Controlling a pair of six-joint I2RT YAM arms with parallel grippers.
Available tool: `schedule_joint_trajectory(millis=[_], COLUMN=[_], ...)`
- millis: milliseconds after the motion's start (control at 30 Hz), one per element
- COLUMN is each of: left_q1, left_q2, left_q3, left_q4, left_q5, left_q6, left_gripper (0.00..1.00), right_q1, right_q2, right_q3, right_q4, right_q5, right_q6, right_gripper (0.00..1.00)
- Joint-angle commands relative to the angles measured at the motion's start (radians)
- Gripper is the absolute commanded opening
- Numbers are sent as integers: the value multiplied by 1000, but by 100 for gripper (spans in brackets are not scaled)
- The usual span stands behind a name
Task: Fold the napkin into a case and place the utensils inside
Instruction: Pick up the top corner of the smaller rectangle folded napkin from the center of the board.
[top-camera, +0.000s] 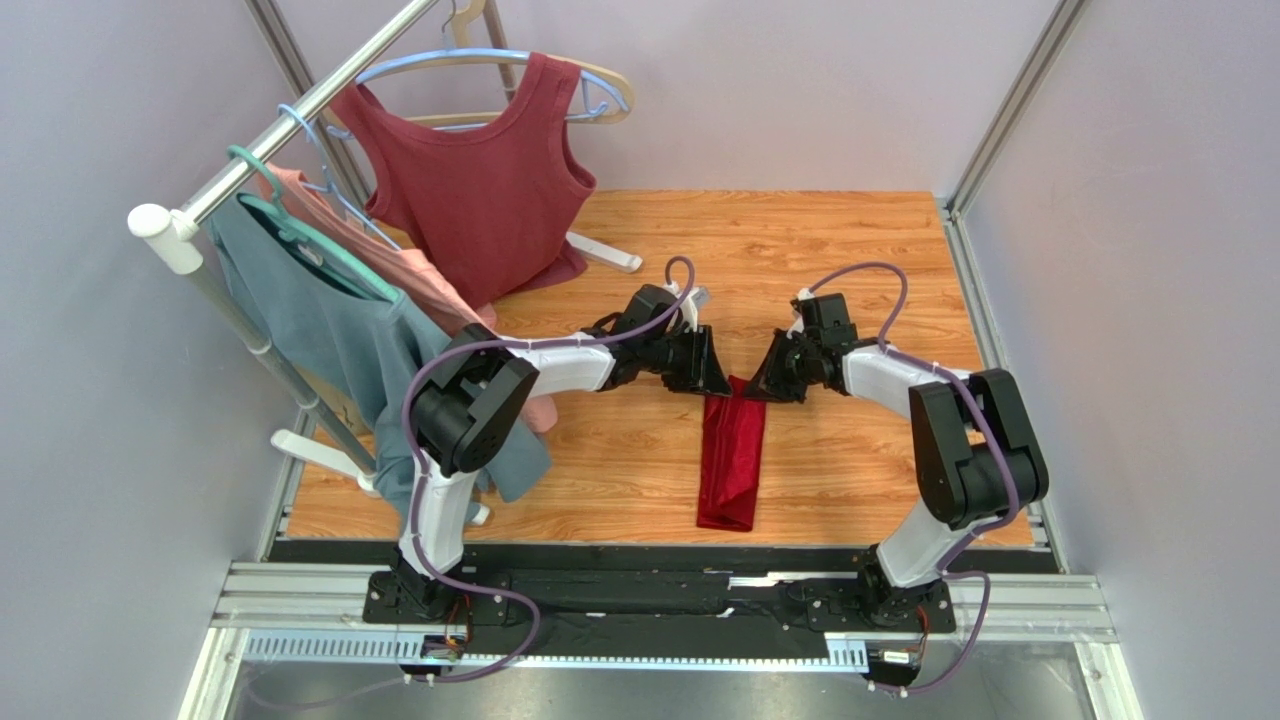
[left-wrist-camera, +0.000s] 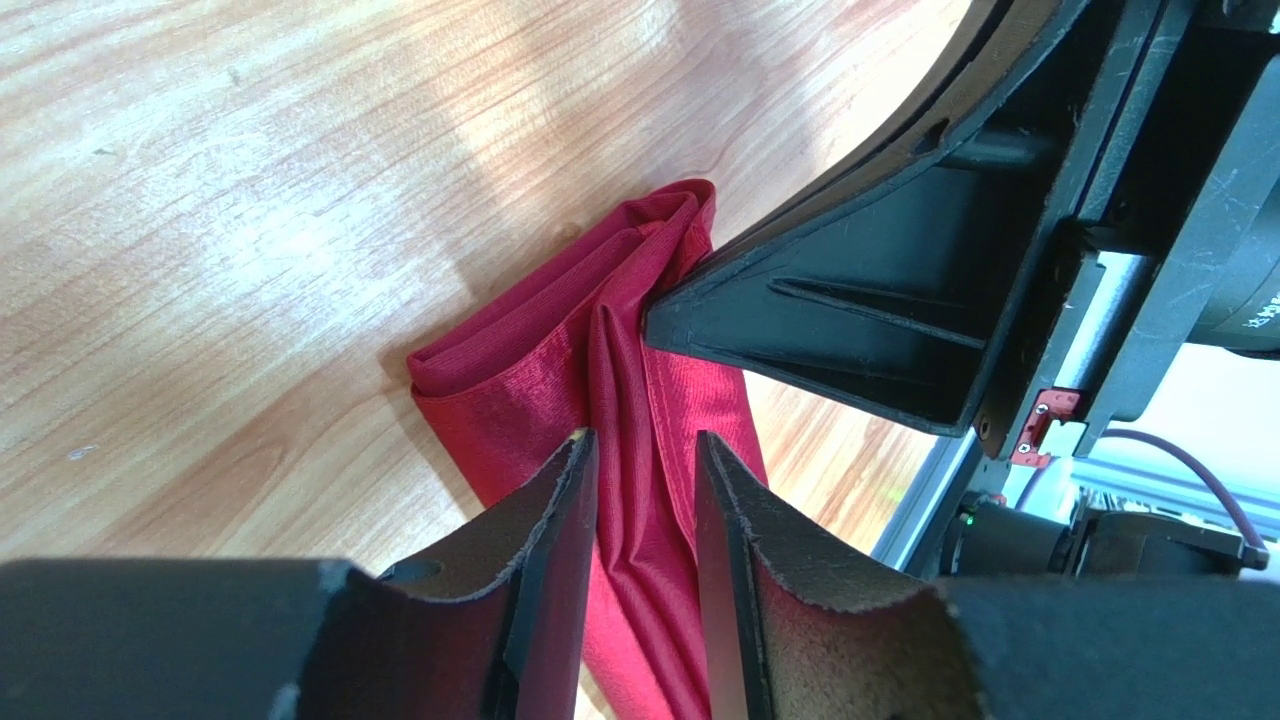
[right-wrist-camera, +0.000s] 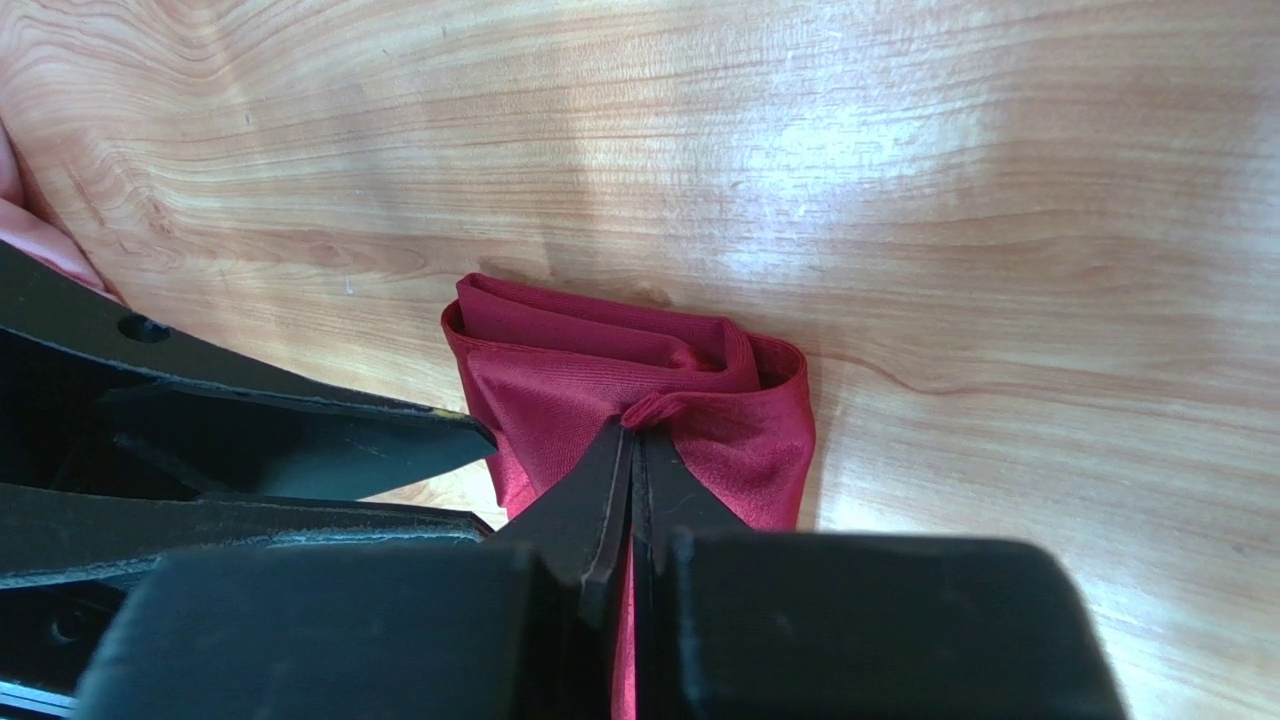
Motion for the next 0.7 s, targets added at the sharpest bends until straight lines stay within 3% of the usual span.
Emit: schedule_joint_trajectory(millis=[0, 100, 233, 467, 600, 667], left_q1=[5, 5, 3, 3, 3, 3], left_q2=[-2, 17, 15, 8, 21, 29], left_q3=[38, 39, 36, 35, 44, 55], left_q4=[20, 35, 43, 34, 40, 37], left_q5=[16, 25, 31, 36, 39, 43], left_q6=[11, -1, -4, 2, -3, -6], left_gripper=[39, 39, 38, 38, 38, 36], right_q1=[5, 5, 5, 7, 7, 8], right_q2=[-70, -102, -66, -23, -23, -18], right_q3=[39, 62, 97, 109, 105, 106], right_q4=[-30, -108, -148, -126, -122, -119], right_q5=[43, 105, 145, 129, 122, 118], right_q6=[-43, -42, -42, -28, -29, -32], right_gripper=[0, 19, 30, 38, 37, 32])
